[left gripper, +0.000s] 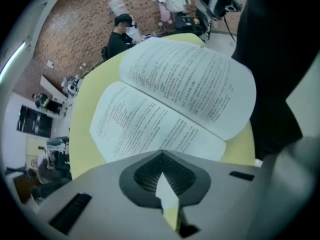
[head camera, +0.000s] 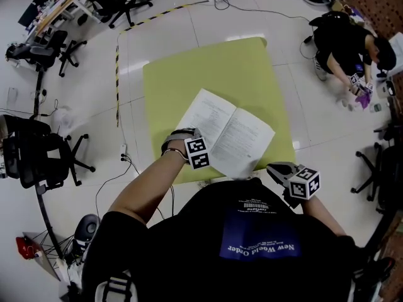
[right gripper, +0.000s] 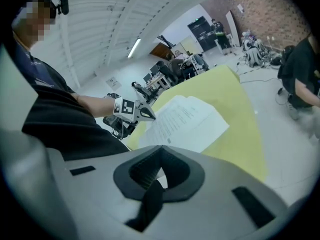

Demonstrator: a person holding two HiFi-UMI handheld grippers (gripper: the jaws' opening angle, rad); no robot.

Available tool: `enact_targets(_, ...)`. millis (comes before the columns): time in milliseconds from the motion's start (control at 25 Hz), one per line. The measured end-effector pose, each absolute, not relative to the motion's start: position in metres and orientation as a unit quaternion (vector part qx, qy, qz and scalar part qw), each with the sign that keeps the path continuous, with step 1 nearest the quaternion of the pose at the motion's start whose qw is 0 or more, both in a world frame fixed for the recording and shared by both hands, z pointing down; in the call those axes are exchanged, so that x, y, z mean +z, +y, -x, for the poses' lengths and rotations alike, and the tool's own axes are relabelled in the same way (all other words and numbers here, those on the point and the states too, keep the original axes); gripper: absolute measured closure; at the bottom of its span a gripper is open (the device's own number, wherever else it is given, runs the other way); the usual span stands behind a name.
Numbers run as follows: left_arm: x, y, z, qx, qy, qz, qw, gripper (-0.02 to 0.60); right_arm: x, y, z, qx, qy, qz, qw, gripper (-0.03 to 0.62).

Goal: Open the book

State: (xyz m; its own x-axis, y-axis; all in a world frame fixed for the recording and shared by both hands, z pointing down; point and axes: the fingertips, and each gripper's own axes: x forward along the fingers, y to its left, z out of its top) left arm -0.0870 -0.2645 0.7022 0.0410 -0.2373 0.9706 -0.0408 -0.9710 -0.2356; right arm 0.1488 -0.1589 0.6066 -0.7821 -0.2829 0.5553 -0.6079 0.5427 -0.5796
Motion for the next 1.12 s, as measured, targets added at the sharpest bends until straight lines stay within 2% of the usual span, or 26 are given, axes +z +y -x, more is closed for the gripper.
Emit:
enact_targets(200,0.707,-0.259,0.089,-0.586,0.192,0.783,-0.085,0.588,0.551,-0.208,-0.163,0.349,-0.873,-0.307,0.145,0.608)
enact_targets(360,0.704,-0.269,0.093,-0.474,0.288,0.795,-0.245,0.588,0.522,-0.243,-0.166,0.268,-0.892,-0.324,0.165,0.608)
enact_targets(520,0.702,-0.273,0.095,-0.352,0.344,0.785,-0.376,0.586,0.535,-0.266,-0.153,0.271,-0.886,-0.335,0.172,0.608)
enact_targets(600,0.702,-0.273,0.097,-0.352,0.349,0.781,-0.380,0.586,0.542,-0.272,-0.139,0.276,-0.885,-0.330,0.175,0.608)
enact_targets(760,0.701,-0.274,0.094,-0.409,0.342,0.777,-0.335,0.586,0.552,-0.277,-0.122,0.276,-0.885,-0.321,0.194,0.609)
enact_targets(1120,0.700,-0.275,0.102,-0.385,0.340,0.771,-0.377,0.586,0.558,-0.273,-0.105,0.272,-0.885,-0.304,0.223,0.609)
